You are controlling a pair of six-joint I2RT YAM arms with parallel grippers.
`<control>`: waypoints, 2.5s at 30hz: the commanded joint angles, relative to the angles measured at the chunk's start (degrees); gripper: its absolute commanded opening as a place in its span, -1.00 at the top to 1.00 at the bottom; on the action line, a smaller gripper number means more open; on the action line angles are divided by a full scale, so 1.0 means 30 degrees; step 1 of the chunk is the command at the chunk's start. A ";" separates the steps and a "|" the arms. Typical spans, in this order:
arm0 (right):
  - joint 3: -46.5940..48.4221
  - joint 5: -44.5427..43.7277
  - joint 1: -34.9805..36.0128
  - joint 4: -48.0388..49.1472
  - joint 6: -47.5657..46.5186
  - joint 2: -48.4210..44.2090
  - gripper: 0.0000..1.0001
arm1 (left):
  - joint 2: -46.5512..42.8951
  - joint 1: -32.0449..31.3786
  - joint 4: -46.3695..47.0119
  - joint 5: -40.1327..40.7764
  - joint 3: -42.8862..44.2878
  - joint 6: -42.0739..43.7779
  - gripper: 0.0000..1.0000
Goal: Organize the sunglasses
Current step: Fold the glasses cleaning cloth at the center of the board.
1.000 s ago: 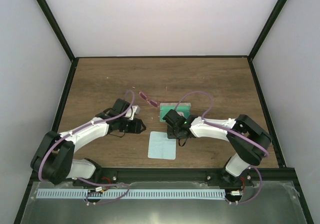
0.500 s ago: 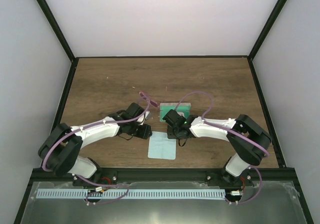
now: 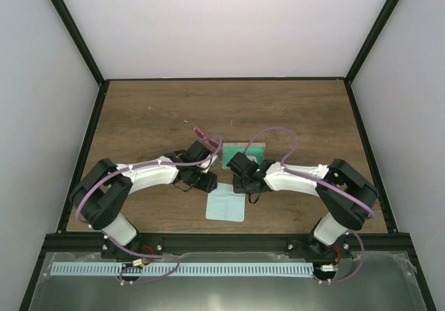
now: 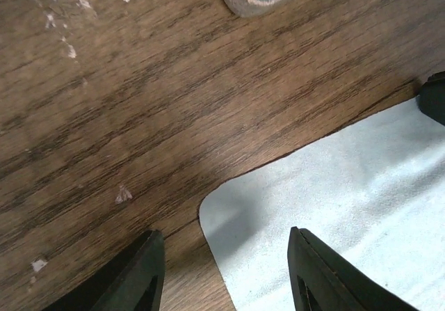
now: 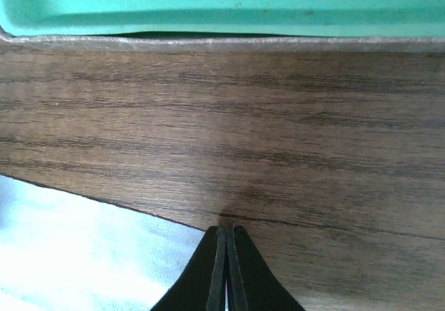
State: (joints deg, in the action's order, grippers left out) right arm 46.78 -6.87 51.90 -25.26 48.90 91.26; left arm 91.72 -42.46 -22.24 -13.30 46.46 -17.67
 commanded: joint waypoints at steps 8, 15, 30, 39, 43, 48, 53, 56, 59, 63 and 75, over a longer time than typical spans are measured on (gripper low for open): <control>0.0025 0.0007 0.0103 -0.0509 0.0295 -0.0020 0.99 | 0.1323 -0.0654 0.0506 -0.0144 0.0381 0.0298 0.06; 0.0120 -0.0021 0.0103 -0.0639 0.0287 -0.0011 0.99 | 0.2040 -0.0739 0.0731 -0.0144 0.0520 0.0366 0.13; 0.0221 0.0094 0.0109 -0.0691 0.0288 0.0163 0.99 | 0.1893 -0.0742 0.0733 0.0398 0.0178 0.0314 0.50; 0.0287 0.0094 0.0103 -0.0670 0.0229 0.0267 0.99 | 0.1549 -0.0732 0.0516 0.1220 0.0356 0.0185 0.57; 0.0255 0.0145 0.0096 -0.0607 0.0284 0.0311 0.99 | 0.1506 -0.0709 0.0384 0.1485 0.0480 0.0156 0.55; 0.0112 0.0198 0.0095 -0.0532 0.0302 0.0286 0.99 | 0.1398 -0.0679 0.0498 0.1746 0.0321 -0.0103 0.69; 0.0132 0.0239 0.0088 -0.0468 0.0314 0.0368 0.99 | 0.1391 -0.0662 0.0499 0.1659 0.0508 -0.0247 0.92; 0.0162 0.0241 0.0110 -0.0444 0.0339 0.0341 0.99 | 0.1390 -0.0642 0.0593 0.1329 0.0413 -0.0148 0.92; 0.0315 0.0156 0.0172 -0.0540 0.0337 0.0243 0.99 | 0.1303 -0.0650 0.0687 0.1093 0.0357 -0.0170 0.92; 0.0843 -0.0148 0.0384 -0.0947 0.0208 0.0349 0.98 | 0.1026 -0.0648 0.0671 0.0681 0.0785 -0.0170 0.92; 0.1920 -0.0667 0.0469 -0.1326 0.0366 0.0225 0.99 | 0.1150 -0.0494 -0.0251 0.1064 0.2752 0.0206 0.92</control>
State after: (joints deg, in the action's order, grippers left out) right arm 49.56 -6.76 53.01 -27.86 49.17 91.88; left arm 95.61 -44.45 -22.00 -10.57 52.95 -17.85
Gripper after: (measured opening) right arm 0.009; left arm 0.039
